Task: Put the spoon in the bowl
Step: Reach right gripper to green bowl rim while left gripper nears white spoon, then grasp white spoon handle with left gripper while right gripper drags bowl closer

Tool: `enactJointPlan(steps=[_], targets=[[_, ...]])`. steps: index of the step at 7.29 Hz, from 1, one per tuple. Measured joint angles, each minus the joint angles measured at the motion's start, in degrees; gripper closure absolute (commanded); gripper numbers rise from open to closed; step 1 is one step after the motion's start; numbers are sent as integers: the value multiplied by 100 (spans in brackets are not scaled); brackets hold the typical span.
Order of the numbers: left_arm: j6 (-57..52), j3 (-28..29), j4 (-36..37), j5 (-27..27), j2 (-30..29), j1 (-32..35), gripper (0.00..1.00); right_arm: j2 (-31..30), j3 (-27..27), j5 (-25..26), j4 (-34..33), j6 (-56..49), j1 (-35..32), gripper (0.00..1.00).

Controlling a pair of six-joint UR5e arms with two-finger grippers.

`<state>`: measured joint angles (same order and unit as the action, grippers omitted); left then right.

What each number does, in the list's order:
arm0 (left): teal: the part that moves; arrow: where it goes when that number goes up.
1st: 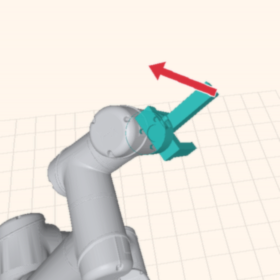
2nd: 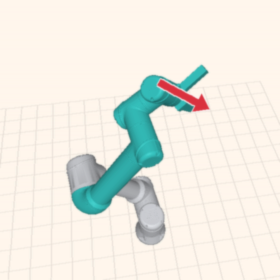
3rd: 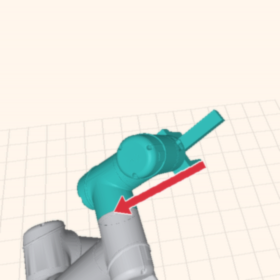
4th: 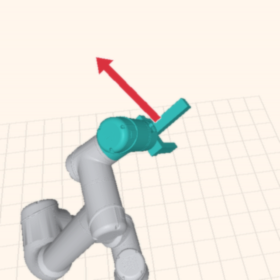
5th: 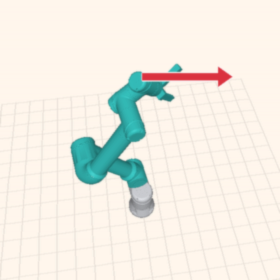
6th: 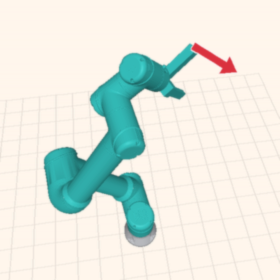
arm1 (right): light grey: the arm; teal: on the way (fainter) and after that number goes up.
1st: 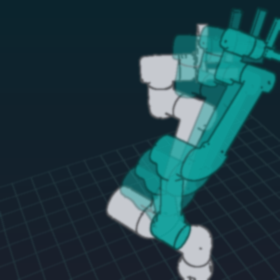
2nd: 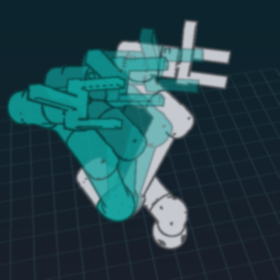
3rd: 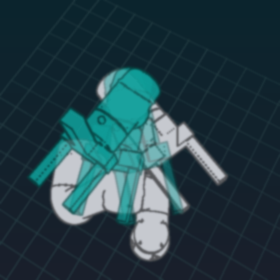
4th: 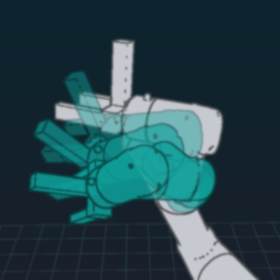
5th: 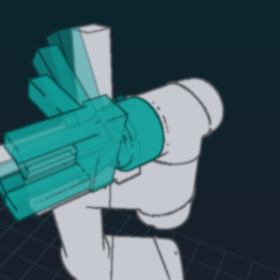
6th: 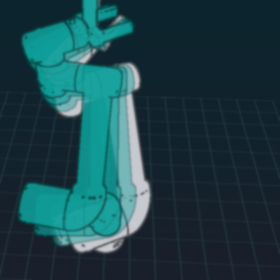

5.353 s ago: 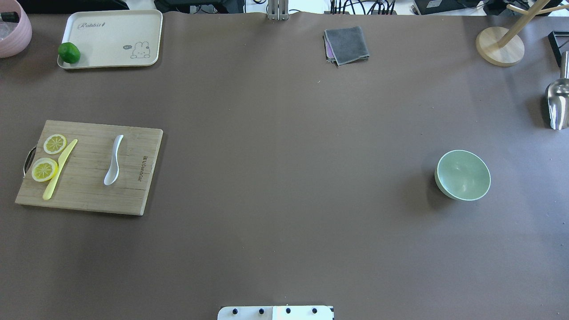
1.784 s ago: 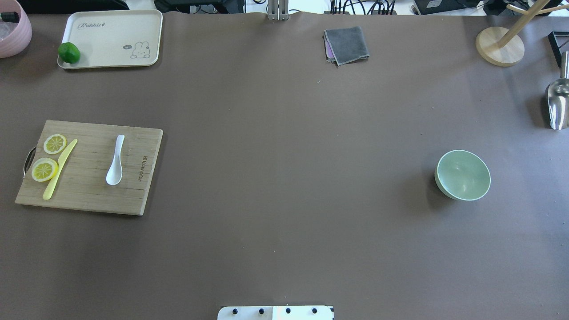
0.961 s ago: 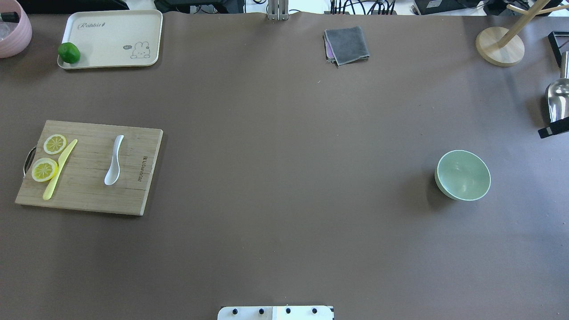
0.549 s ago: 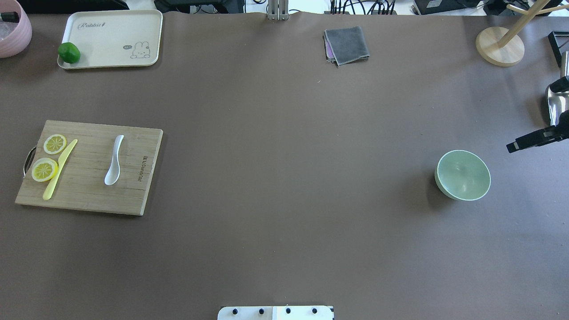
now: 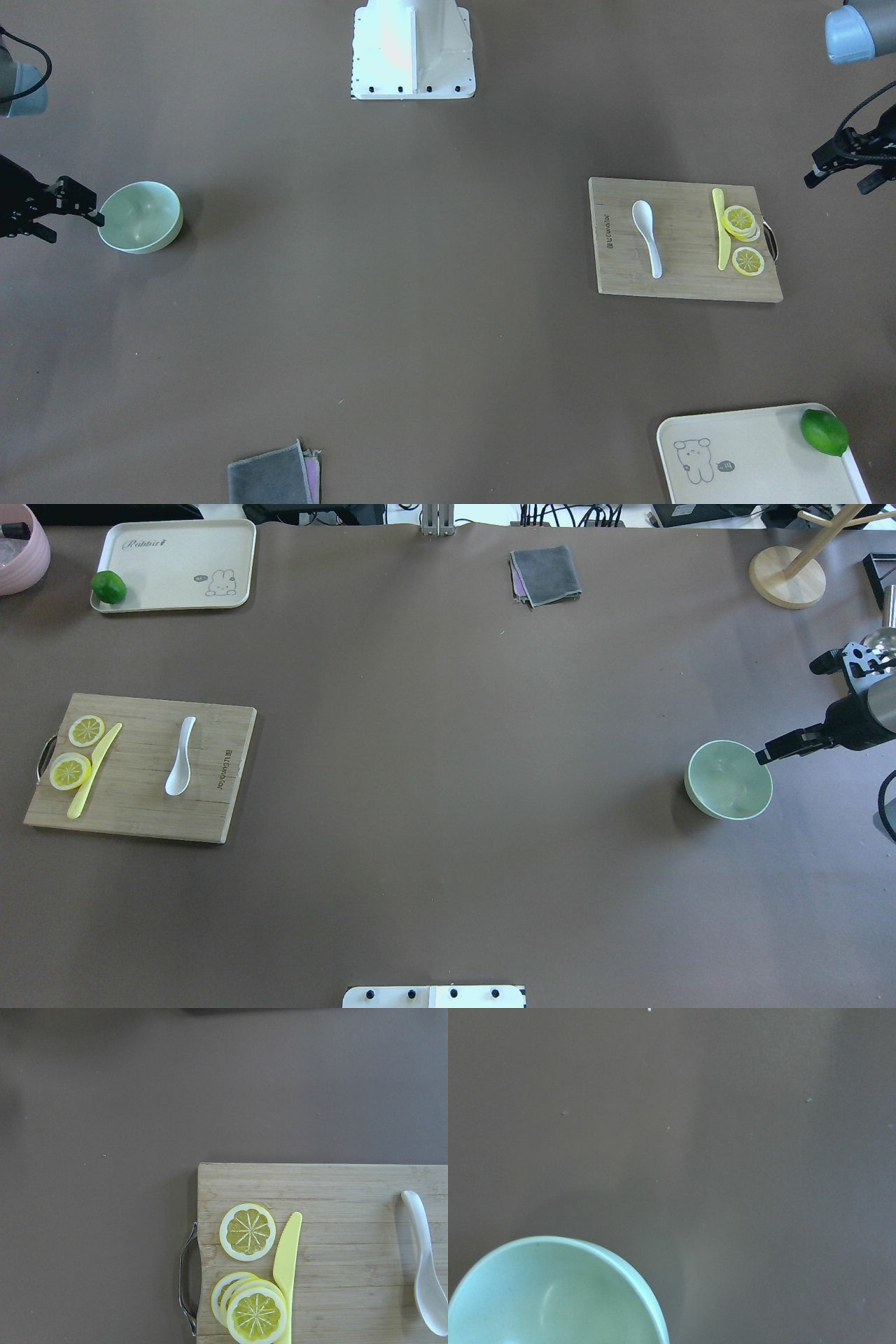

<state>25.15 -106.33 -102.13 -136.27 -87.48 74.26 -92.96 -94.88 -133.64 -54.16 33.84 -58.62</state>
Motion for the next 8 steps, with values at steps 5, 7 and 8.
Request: enactJointPlan(steps=[5,7,8], targets=[[1034,309,-9,613,-425,-1038,12,19,-46,63,-4,76,322,100],[1584,482,4,691,-826,-1457,13,291,-231,88,-24,645,475,100],[1826,518,10,894,-1019,-1732,15,607,-285,268,-30,1322,733,100]])
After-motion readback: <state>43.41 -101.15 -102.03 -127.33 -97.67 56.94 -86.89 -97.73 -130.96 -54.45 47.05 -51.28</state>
